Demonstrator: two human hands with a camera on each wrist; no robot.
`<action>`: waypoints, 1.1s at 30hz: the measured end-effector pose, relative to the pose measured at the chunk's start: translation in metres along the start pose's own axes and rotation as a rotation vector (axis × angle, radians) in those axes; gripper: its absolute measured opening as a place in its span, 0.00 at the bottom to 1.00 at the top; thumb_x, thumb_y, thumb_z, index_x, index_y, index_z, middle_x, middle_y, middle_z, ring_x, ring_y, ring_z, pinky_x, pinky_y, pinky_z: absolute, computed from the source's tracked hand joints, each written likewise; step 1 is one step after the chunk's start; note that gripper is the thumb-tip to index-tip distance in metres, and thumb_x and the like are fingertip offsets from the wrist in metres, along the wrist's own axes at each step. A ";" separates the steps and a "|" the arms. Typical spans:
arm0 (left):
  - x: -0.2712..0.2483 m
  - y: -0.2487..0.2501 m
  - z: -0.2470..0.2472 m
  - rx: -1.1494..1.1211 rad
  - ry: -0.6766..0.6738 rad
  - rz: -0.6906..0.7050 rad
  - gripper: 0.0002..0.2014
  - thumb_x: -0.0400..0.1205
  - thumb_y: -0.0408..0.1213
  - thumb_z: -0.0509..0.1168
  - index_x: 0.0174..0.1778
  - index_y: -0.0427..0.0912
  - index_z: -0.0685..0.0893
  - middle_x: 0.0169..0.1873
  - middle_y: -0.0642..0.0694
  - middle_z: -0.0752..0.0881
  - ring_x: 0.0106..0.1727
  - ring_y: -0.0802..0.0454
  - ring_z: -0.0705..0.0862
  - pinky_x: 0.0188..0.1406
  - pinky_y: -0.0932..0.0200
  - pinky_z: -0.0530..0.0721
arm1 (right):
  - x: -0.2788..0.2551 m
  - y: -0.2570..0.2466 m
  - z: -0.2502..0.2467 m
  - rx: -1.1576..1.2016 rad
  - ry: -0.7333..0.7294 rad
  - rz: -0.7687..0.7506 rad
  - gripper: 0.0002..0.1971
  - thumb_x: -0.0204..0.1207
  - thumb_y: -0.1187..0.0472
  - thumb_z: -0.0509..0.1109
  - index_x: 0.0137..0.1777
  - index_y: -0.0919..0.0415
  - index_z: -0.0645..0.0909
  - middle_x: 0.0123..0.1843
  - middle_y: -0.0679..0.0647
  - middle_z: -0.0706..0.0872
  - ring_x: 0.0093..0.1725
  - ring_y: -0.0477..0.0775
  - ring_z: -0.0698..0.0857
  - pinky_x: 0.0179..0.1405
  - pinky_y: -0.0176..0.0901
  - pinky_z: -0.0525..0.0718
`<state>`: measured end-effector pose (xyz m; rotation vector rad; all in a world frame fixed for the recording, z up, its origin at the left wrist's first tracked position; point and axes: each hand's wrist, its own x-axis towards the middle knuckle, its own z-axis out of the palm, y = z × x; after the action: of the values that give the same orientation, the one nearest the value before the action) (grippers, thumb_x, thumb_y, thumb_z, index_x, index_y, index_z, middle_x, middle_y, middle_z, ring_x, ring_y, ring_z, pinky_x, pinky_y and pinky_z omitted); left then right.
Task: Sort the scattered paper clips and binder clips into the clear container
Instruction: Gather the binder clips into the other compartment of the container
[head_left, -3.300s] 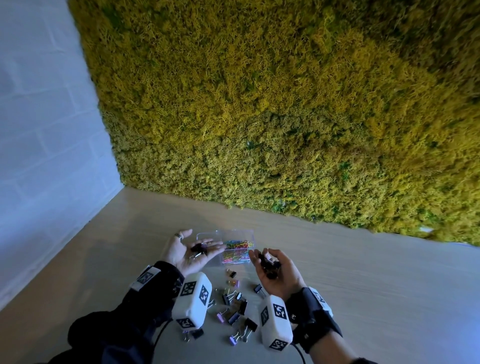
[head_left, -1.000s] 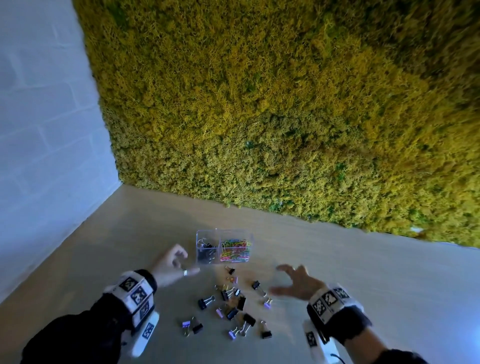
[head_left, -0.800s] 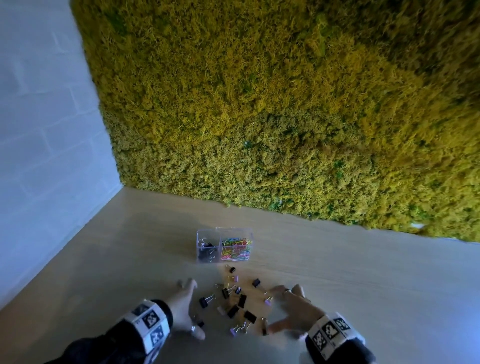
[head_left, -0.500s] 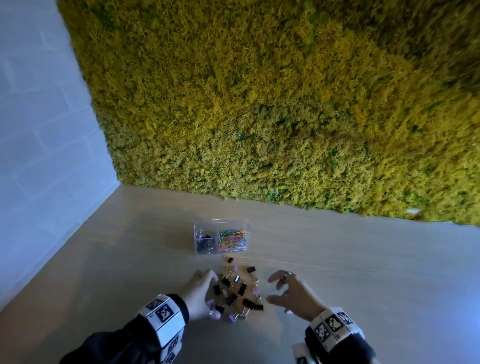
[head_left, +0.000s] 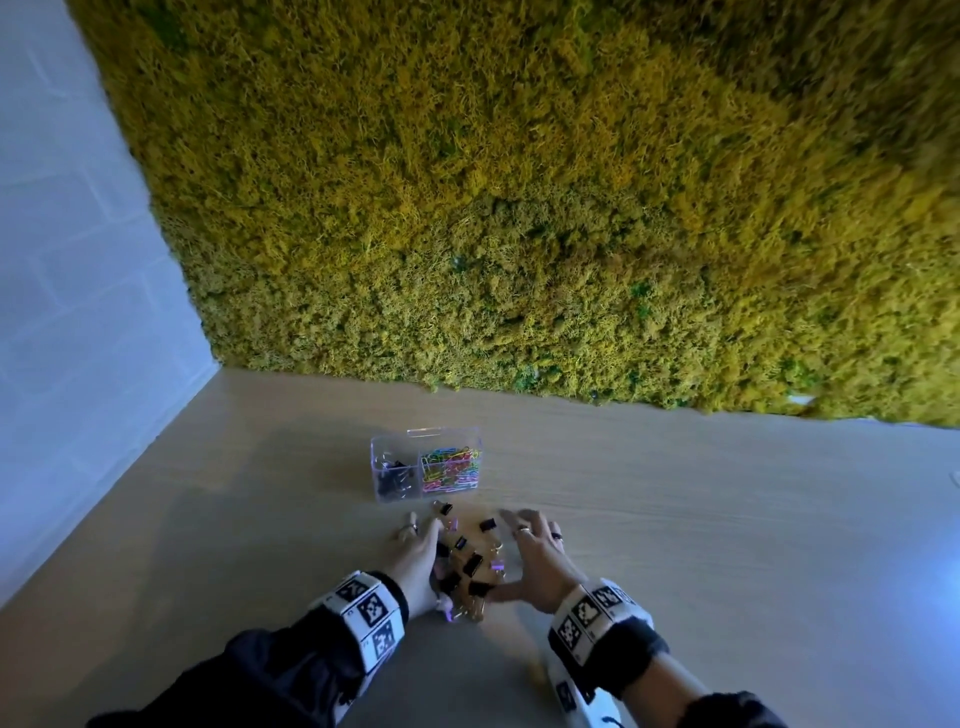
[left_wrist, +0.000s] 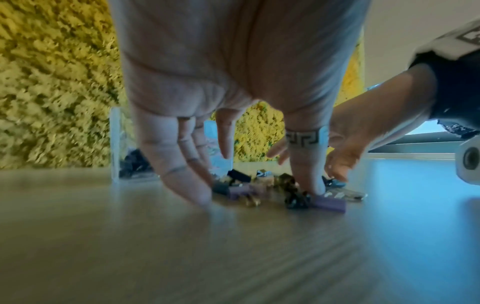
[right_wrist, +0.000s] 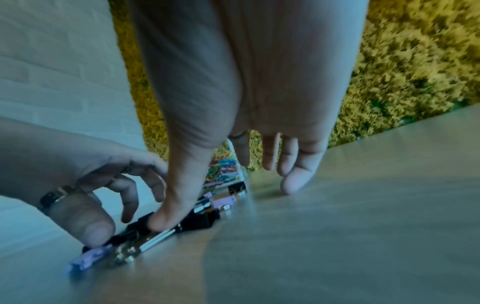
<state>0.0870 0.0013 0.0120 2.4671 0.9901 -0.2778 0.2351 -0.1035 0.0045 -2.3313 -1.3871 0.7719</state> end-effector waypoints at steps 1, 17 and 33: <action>0.000 0.001 -0.001 -0.003 -0.029 -0.033 0.43 0.69 0.49 0.74 0.74 0.43 0.58 0.74 0.32 0.57 0.75 0.37 0.62 0.74 0.48 0.67 | 0.003 -0.003 0.002 -0.037 -0.036 -0.023 0.51 0.57 0.46 0.80 0.79 0.52 0.56 0.76 0.50 0.58 0.73 0.59 0.59 0.77 0.56 0.65; -0.006 -0.002 -0.001 -0.188 -0.126 -0.036 0.30 0.76 0.32 0.68 0.72 0.38 0.65 0.76 0.35 0.61 0.78 0.43 0.61 0.72 0.59 0.65 | 0.009 -0.017 0.027 -0.181 -0.090 -0.106 0.45 0.57 0.48 0.81 0.74 0.53 0.66 0.72 0.51 0.67 0.73 0.56 0.67 0.76 0.50 0.64; 0.018 -0.008 -0.001 -0.626 -0.134 -0.210 0.07 0.85 0.33 0.50 0.53 0.46 0.71 0.62 0.31 0.78 0.60 0.40 0.80 0.52 0.55 0.77 | 0.043 -0.047 0.012 -0.216 -0.148 -0.029 0.20 0.70 0.54 0.73 0.59 0.63 0.79 0.58 0.58 0.83 0.61 0.55 0.79 0.62 0.45 0.77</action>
<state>0.0947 0.0180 0.0036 1.7649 1.0803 -0.1630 0.2115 -0.0432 0.0071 -2.4512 -1.6370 0.8385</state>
